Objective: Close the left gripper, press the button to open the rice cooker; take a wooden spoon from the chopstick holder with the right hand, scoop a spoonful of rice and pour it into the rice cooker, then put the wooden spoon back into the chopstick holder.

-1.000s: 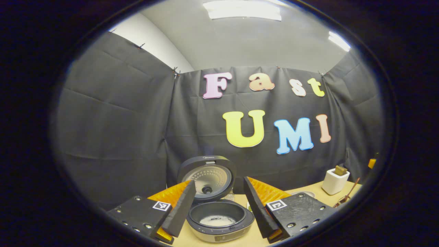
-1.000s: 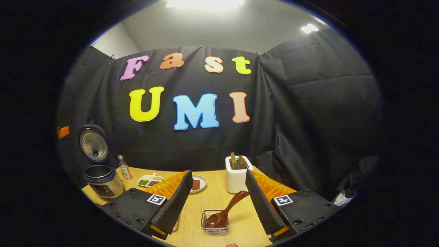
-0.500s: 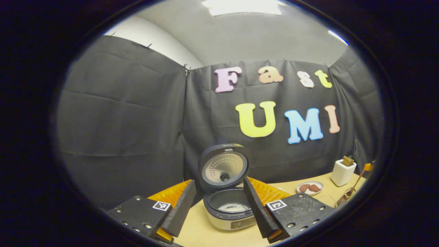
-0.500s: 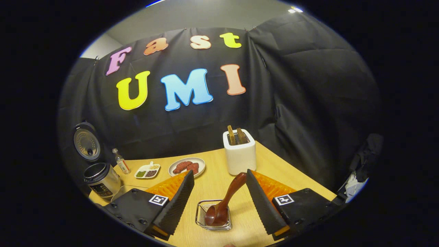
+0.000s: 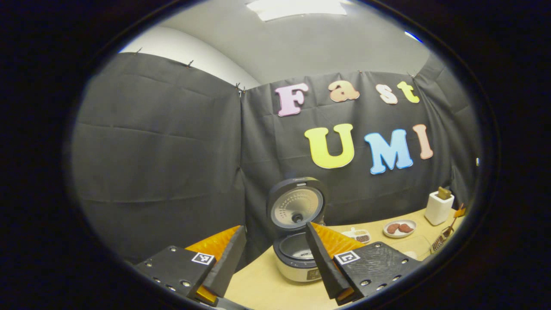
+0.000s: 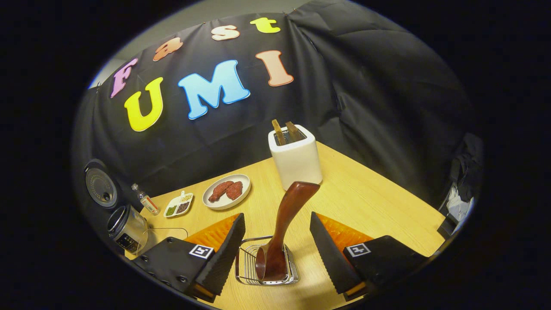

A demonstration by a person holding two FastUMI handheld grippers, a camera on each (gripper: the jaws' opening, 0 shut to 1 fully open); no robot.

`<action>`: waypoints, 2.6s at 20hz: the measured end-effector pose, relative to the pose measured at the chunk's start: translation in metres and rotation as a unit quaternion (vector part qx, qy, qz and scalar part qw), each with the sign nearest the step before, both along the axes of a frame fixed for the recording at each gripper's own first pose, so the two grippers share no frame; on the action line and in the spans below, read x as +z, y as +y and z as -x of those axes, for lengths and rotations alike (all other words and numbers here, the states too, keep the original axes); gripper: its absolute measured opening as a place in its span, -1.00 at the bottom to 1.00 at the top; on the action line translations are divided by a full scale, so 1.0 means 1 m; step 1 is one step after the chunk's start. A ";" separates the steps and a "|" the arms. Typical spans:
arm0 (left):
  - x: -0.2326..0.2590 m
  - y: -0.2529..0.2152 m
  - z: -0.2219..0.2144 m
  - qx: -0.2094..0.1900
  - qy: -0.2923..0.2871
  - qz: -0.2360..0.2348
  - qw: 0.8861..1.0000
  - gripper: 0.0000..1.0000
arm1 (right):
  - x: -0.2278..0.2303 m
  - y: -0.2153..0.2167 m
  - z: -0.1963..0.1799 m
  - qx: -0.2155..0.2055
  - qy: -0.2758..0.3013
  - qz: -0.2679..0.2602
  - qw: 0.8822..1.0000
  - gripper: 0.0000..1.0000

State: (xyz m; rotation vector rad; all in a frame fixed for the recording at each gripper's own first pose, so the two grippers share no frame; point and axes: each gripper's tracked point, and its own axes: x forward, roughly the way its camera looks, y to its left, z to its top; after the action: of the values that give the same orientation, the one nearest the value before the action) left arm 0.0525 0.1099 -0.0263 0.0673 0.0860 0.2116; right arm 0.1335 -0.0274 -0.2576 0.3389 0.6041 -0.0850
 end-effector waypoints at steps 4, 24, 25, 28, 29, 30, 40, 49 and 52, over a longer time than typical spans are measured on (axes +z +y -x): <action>-0.006 0.010 0.004 0.012 0.009 0.001 1.000 0.67 | -0.018 0.002 -0.002 -0.005 0.029 -0.038 0.999 0.75; 0.000 0.019 0.003 0.007 0.003 -0.012 1.000 0.69 | 0.022 0.015 -0.006 -0.010 -0.008 -0.022 1.000 -0.94; 0.001 0.018 0.002 0.004 0.001 -0.010 1.000 0.69 | 0.031 0.015 -0.007 -0.006 -0.018 -0.012 1.000 -0.87; 0.003 0.014 -0.002 -0.006 -0.003 -0.007 1.000 0.71 | 0.061 0.025 -0.009 0.006 -0.049 0.011 0.999 -0.87; 0.003 0.014 -0.004 -0.009 -0.003 -0.005 1.000 0.71 | 0.068 0.029 -0.010 0.010 -0.057 0.019 0.998 -0.87; 0.002 0.015 -0.007 -0.011 -0.002 -0.002 1.000 0.72 | 0.076 0.035 -0.010 0.016 -0.065 0.024 0.997 -0.86; -0.008 0.041 -0.021 -0.014 -0.001 0.012 1.000 0.69 | 0.122 0.132 -0.014 0.063 -0.133 0.046 0.988 -0.86; -0.023 0.074 -0.041 -0.016 0.005 0.014 1.000 0.69 | 0.087 0.212 -0.005 0.116 -0.139 0.132 0.975 -0.86; -0.030 0.082 -0.049 -0.017 0.007 0.015 1.000 0.67 | 0.074 0.224 -0.007 0.130 -0.143 0.183 0.964 -0.86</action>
State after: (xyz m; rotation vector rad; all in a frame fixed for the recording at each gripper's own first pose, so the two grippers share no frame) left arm 0.1016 0.1920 -0.0562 0.0402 0.1025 0.1762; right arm 0.1406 0.1962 -0.1837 -0.0896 0.3312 0.1040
